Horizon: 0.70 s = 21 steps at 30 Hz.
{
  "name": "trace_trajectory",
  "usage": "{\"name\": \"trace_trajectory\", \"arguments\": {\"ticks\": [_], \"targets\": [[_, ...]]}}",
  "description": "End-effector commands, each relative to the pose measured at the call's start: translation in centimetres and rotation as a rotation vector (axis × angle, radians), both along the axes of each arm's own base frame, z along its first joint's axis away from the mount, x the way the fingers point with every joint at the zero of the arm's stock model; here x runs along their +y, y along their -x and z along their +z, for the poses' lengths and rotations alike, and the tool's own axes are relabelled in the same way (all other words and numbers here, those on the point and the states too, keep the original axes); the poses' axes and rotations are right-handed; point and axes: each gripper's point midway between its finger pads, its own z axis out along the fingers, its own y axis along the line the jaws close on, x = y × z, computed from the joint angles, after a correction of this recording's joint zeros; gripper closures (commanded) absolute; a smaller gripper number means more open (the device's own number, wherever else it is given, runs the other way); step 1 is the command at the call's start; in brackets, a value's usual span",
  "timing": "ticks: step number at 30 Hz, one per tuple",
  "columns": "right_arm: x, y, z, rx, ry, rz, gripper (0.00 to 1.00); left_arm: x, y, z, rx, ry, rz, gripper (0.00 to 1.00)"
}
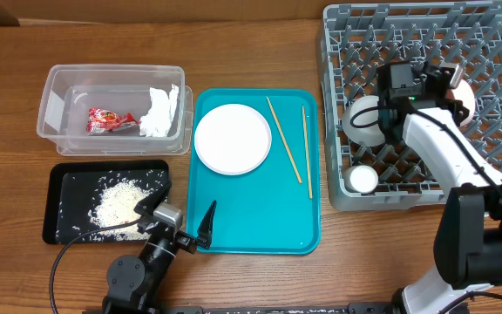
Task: Sort waste into correct bins and load items into the dishwasher
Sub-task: 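Place the pink bowl into the dish rack's right side, then reach the right gripper to the white plate and grasp its rim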
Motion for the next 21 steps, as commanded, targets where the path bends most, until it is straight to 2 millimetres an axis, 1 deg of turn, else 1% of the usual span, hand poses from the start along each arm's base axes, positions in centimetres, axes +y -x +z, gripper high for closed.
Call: {"name": "trace_trajectory", "arguments": {"ticks": [1, 3, 4, 9, 12, 16, 19, 21], "targets": [[3.7, -1.0, -1.4, 0.034, -0.065, 0.107, 0.92, 0.0, 0.0, 0.0, -0.011, -0.012, -0.005, 0.00], [5.1, -1.3, -1.6, 0.036, -0.078, 0.143, 0.73, 0.0, 0.0, 0.0, -0.012, -0.011, -0.005, 0.00], [5.8, -1.5, -1.7, 0.038, -0.083, 0.162, 0.72, 0.0, 0.0, 0.0, -0.012, -0.012, -0.006, 0.00], [9.0, -1.8, -1.7, 0.044, -0.087, 0.242, 0.72, 0.0, 0.0, 0.0, -0.011, -0.012, -0.006, 0.00], [11.3, -1.8, -2.0, 0.063, -0.162, 0.304, 0.72, 0.0, 0.0, 0.0, -0.011, -0.011, -0.006, 0.00], [15.0, -1.5, -2.1, 0.052, -0.396, 0.372, 0.73, 0.0, 0.0, 0.0, -0.011, -0.012, -0.006, 0.00], [19.2, -0.5, -1.8, 0.089, -0.653, 0.464, 0.72, 0.0, 0.0, 0.0, -0.011, -0.012, -0.006, 0.00], [22.6, 0.5, -1.4, 0.121, -0.836, 0.537, 0.69, 0.0, 0.0, 0.0, -0.011, -0.011, -0.006, 0.00]]}}
